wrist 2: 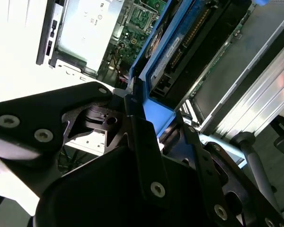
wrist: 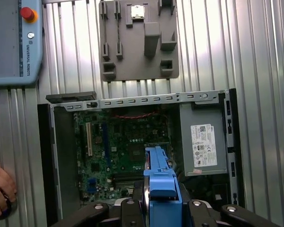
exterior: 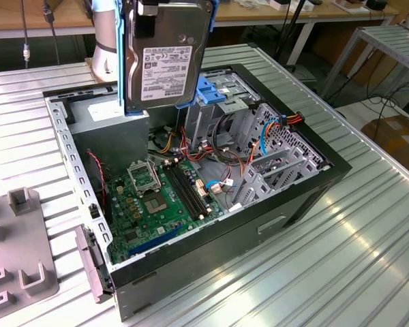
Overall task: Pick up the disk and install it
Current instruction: 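Insert the disk into the insertion slot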
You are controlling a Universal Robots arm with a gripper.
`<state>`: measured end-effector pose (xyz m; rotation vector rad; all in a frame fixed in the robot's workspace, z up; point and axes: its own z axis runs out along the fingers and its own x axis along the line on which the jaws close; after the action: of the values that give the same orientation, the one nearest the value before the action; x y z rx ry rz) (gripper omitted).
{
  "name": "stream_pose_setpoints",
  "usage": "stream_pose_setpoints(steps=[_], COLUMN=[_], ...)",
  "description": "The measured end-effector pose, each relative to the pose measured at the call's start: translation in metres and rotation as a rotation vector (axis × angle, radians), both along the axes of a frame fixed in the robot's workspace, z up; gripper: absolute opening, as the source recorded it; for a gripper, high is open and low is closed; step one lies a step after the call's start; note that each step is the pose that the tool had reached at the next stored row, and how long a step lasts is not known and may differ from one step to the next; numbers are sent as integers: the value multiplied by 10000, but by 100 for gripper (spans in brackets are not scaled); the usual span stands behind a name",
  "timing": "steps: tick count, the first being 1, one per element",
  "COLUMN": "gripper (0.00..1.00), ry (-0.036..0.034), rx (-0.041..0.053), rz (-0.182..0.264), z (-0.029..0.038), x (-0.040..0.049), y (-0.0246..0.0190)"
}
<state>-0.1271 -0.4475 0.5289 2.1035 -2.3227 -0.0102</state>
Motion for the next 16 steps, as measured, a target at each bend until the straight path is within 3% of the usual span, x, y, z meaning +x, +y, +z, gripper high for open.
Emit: stream_pose_setpoints(steps=[7,8,11,14,16], gripper=[37,37,37,37,37], ry=[-1,-1,-1,0,1], rx=[1,1,2,-11,-14], rz=[0,-1,0,-21,-44], z=[-4,-4,-5,-4,-5], x=[0,0,0,6,12], y=[-174,-225,-322,-356,-409])
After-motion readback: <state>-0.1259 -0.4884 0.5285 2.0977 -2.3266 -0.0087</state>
